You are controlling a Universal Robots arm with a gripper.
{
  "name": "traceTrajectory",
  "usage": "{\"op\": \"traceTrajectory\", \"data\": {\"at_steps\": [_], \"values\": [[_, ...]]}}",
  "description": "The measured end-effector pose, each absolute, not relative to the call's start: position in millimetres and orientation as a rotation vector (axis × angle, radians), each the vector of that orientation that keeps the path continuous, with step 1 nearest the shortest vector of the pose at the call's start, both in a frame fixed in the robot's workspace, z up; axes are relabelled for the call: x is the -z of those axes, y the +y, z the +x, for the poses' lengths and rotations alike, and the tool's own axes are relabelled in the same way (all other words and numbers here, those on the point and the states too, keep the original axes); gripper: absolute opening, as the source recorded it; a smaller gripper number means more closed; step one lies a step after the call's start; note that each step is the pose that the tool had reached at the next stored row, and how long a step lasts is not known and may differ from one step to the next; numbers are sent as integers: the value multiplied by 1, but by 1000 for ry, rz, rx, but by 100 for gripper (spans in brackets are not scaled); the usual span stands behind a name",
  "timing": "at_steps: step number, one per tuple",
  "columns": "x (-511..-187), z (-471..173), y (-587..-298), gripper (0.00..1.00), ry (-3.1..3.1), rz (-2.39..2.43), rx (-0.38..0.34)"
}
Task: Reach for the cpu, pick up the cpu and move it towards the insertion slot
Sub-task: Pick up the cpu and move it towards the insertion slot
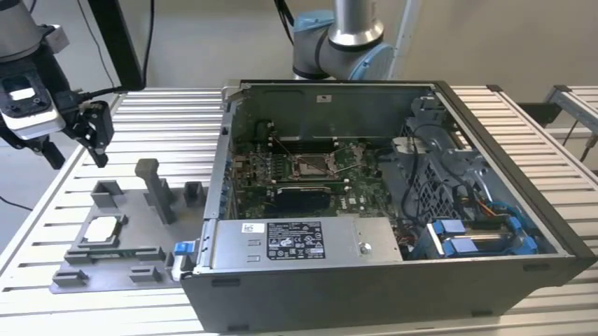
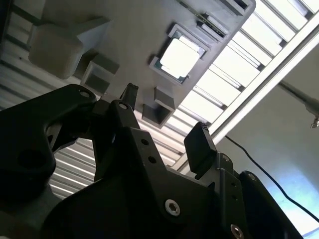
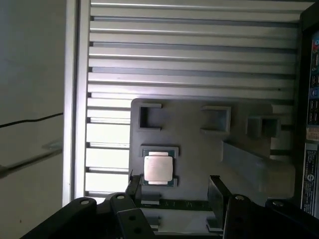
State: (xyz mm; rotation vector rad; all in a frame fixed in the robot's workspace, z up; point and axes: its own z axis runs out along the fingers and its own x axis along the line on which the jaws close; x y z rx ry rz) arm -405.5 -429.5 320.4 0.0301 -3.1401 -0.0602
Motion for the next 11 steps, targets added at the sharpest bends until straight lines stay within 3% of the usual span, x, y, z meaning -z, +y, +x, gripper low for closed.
{"op": "traceTrajectory", "data": {"at_steps": [11], "values": [[-316, -406, -429, 100, -3140, 30, 60]]}}
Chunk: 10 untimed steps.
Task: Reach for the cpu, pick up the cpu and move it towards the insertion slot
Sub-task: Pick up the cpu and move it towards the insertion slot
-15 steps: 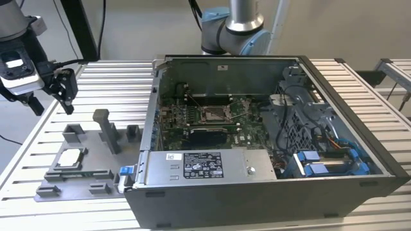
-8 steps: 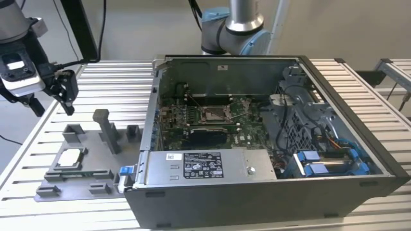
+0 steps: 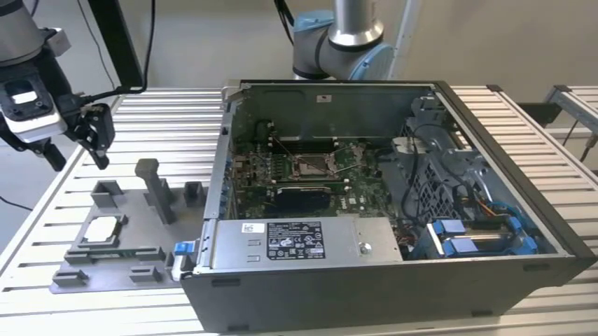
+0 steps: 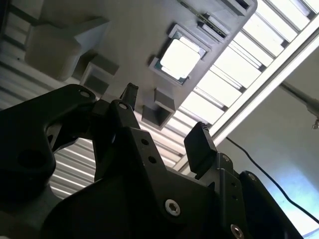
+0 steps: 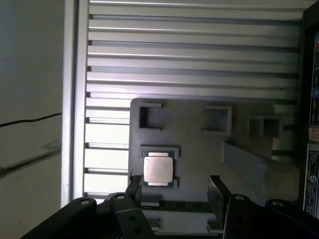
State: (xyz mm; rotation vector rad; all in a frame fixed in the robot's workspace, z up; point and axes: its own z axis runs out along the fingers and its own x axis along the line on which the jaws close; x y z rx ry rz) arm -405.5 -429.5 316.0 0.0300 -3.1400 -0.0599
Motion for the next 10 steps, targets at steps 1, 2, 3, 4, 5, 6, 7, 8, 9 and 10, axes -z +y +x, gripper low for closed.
{"op": "traceTrajectory", "data": {"at_steps": [1, 2, 3, 4, 5, 6, 7, 8, 9, 10], "values": [[-315, -406, -429, 100, -3140, 30, 60], [-315, -406, -429, 100, -3140, 30, 60], [-314, -405, -429, 100, -3140, 30, 60], [-314, -406, -429, 100, -3140, 30, 60], [-313, -406, -429, 100, -3140, 30, 60], [-313, -406, -429, 100, -3140, 30, 60], [-312, -406, -429, 100, -3140, 30, 60], [-312, -406, -429, 100, -3140, 30, 60], [-311, -406, -429, 100, -3140, 30, 60], [-311, -406, -429, 100, -3140, 30, 60]]}}
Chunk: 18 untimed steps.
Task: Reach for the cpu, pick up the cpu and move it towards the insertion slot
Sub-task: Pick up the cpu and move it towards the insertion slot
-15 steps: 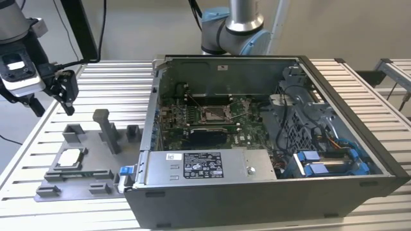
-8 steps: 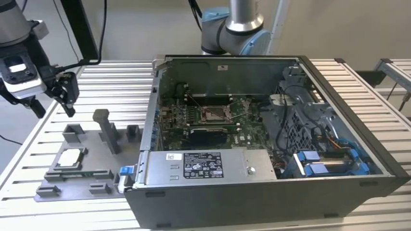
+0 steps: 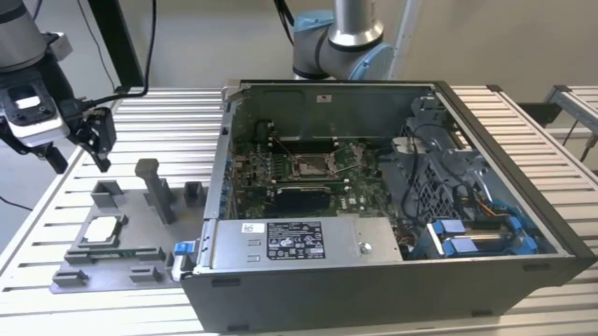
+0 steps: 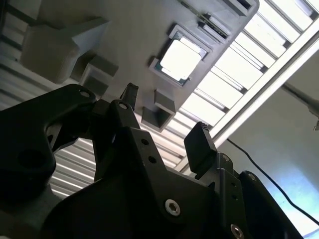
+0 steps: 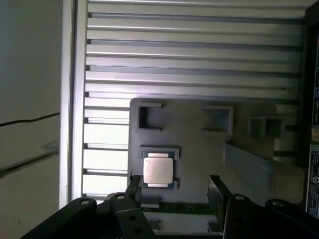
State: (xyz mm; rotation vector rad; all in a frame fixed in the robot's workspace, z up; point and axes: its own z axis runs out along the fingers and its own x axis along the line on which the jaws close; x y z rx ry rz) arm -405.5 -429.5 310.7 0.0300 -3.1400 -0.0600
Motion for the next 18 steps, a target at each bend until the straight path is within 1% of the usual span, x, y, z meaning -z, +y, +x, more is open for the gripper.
{"op": "traceTrajectory", "data": {"at_steps": [18], "values": [[-302, -406, -429, 100, -3140, 30, 60]]}}
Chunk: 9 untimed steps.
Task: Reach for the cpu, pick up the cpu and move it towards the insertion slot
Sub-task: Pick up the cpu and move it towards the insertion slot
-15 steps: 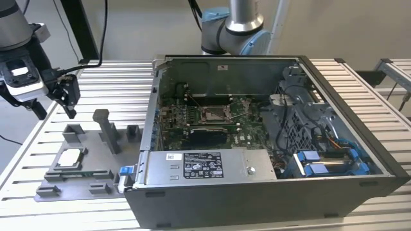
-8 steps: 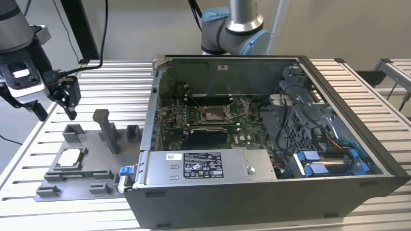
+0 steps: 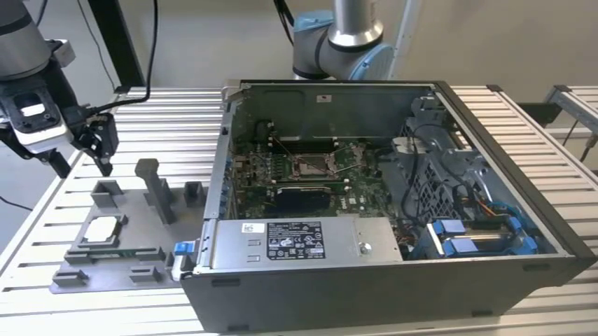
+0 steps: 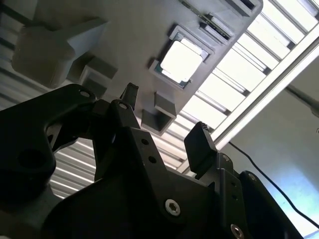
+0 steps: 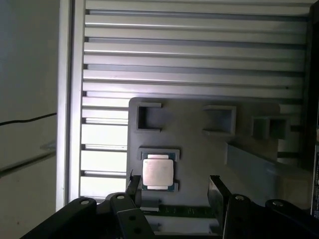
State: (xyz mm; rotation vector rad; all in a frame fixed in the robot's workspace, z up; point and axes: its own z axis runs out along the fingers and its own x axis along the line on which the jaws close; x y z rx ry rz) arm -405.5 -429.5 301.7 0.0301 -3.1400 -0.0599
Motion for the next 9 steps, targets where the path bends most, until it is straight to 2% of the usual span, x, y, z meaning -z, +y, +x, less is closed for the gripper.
{"op": "traceTrajectory", "data": {"at_steps": [9], "values": [[-297, -406, -429, 100, -3140, 30, 60]]}}
